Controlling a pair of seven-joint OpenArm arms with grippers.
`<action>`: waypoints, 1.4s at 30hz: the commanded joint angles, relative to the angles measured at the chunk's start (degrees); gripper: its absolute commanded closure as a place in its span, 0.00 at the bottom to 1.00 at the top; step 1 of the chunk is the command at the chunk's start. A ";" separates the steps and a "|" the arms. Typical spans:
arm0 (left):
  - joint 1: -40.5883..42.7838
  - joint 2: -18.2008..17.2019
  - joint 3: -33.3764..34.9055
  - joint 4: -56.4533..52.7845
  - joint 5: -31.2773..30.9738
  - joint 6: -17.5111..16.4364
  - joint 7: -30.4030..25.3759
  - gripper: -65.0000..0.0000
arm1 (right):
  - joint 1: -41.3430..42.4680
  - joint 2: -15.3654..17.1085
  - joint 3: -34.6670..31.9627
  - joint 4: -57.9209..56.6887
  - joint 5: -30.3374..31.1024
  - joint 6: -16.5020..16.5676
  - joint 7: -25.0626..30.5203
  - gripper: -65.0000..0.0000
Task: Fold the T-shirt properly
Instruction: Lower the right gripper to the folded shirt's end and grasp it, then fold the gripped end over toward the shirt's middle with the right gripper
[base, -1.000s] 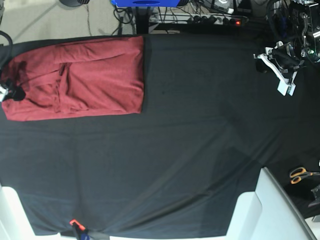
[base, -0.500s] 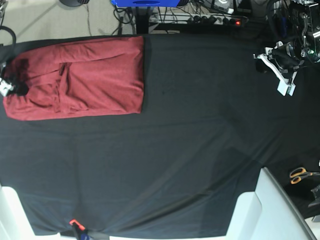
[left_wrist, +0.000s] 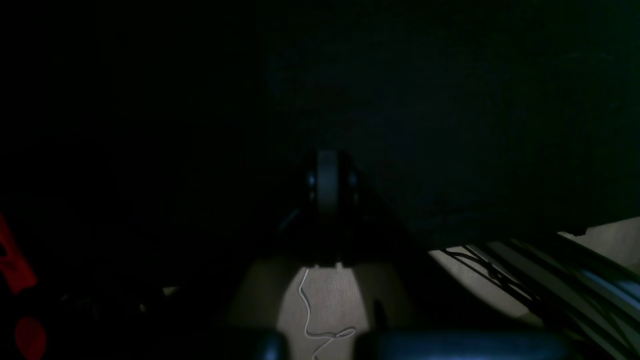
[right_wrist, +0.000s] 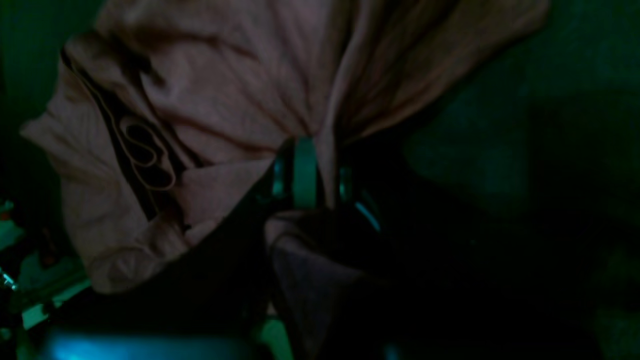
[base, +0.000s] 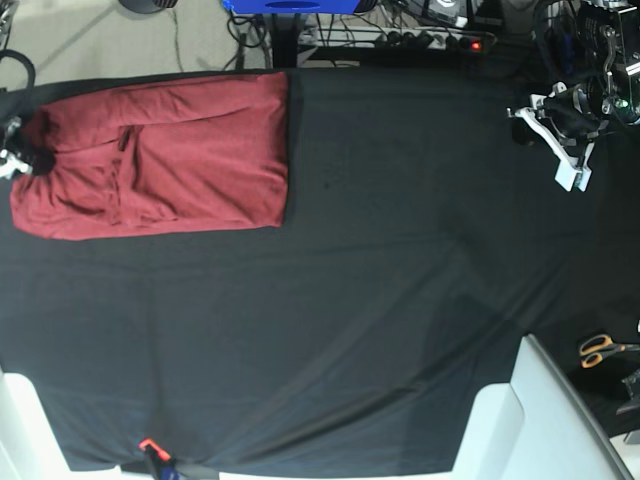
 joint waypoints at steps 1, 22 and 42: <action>-0.09 -0.96 -0.36 0.70 -0.70 -0.32 -0.65 1.00 | 0.21 -0.62 -0.67 -0.32 -2.74 -0.56 -3.04 0.99; -0.09 -0.87 -0.36 0.79 -0.70 -0.32 -0.65 1.00 | -14.12 -10.38 -0.67 56.91 -2.66 -0.56 -16.93 1.00; -0.18 -0.87 -0.36 0.88 -0.70 -0.32 -0.65 1.00 | -13.41 -18.29 -21.07 65.97 -2.66 -3.15 -19.30 1.00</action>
